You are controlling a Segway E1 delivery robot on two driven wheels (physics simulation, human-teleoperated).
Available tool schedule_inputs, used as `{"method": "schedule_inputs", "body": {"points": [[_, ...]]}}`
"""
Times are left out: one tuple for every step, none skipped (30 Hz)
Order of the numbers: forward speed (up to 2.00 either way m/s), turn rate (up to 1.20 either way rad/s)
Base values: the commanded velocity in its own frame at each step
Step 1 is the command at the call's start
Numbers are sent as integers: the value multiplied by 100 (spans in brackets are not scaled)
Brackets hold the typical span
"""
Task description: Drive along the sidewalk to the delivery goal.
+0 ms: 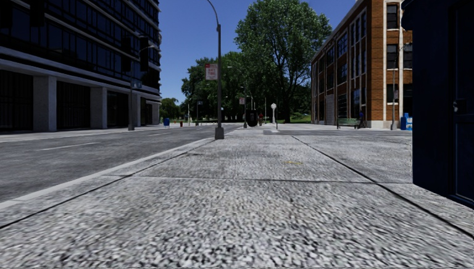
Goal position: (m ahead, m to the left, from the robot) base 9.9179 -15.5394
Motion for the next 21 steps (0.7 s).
{"method": "schedule_inputs", "body": {"points": [[200, -5], [200, -7], [200, -7], [200, -11], [200, -17], [200, -17], [200, -21], [200, -23], [200, -25], [200, -25], [200, -26], [200, -26], [200, -27], [200, -27], [200, -27], [200, -27], [200, -31], [200, -31], [200, -33], [200, -33], [200, -36]]}}
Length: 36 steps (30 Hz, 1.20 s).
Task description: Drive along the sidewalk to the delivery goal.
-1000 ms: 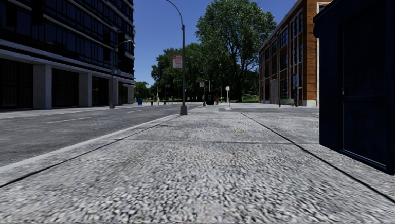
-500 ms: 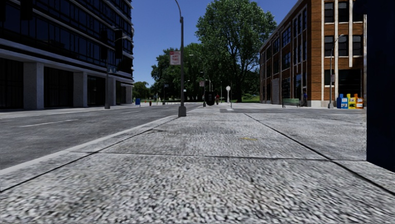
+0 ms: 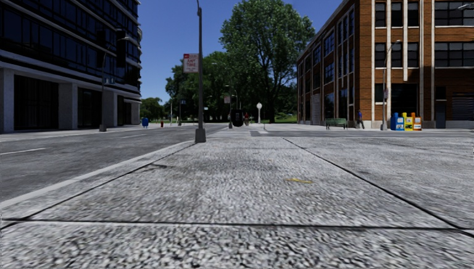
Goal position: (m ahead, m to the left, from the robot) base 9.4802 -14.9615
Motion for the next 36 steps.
{"method": "schedule_inputs", "body": {"points": [[200, -36], [200, -40], [200, -43], [200, -48], [200, -48], [200, -51], [200, -57], [200, -61], [200, -61], [200, -66], [200, -68], [200, -68], [200, -68], [200, -68], [200, -68], [200, -68], [200, -68], [200, -68], [200, -68], [200, -68], [200, -68], [200, -69], [200, -69], [200, -69], [200, -69], [200, -69], [200, -71], [200, -71], [200, -72], [200, -73], [200, -73], [200, -73], [200, -73], [200, -73], [200, -73], [200, -73]]}}
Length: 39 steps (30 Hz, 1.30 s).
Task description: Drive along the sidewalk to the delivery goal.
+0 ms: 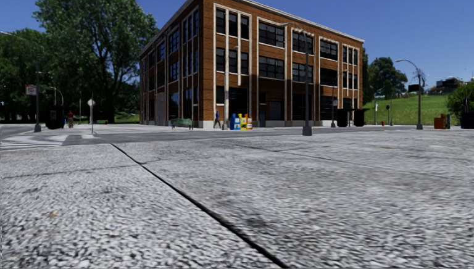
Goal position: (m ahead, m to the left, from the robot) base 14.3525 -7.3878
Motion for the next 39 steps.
{"method": "schedule_inputs", "body": {"points": [[200, -73], [200, -73], [200, -73], [200, -73], [200, -73], [200, -73], [200, -73], [200, -73], [200, -73], [200, -73], [200, -73], [200, -73], [200, -73], [199, -73], [199, -73], [199, -73], [199, -73], [199, -73], [199, -73], [199, -73], [199, -73], [199, -73], [199, -73], [199, -73], [199, -73], [199, -73], [199, -73], [199, -73], [199, -73], [199, -1], [199, 0], [199, 0], [199, 0], [199, 0], [200, 0], [200, 0], [200, 0], [200, 0], [200, 0]]}}
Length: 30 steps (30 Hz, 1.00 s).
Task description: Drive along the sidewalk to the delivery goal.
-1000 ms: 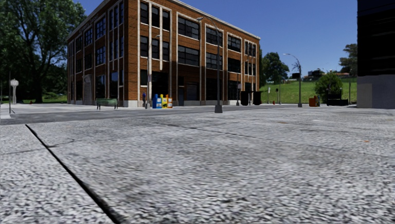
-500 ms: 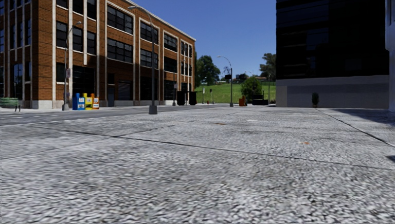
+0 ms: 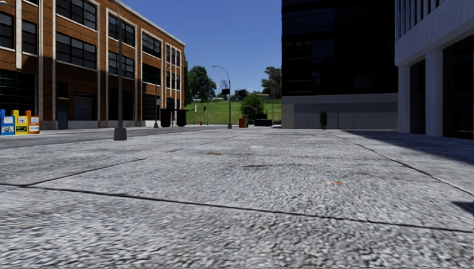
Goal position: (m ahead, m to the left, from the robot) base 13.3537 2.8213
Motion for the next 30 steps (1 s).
{"method": "schedule_inputs", "body": {"points": [[200, 0], [200, 0], [199, 0], [200, 0], [200, 0], [200, 0], [200, 0], [200, 0], [200, 0], [200, 0], [200, 0], [200, 0], [200, 0], [200, 0], [198, 0], [190, 0], [185, 0], [185, 0], [180, 0], [173, 0], [165, 0], [165, 0], [158, 0], [155, 0], [149, 0], [149, 0], [130, 0], [116, 0], [113, 0], [113, 0]]}}
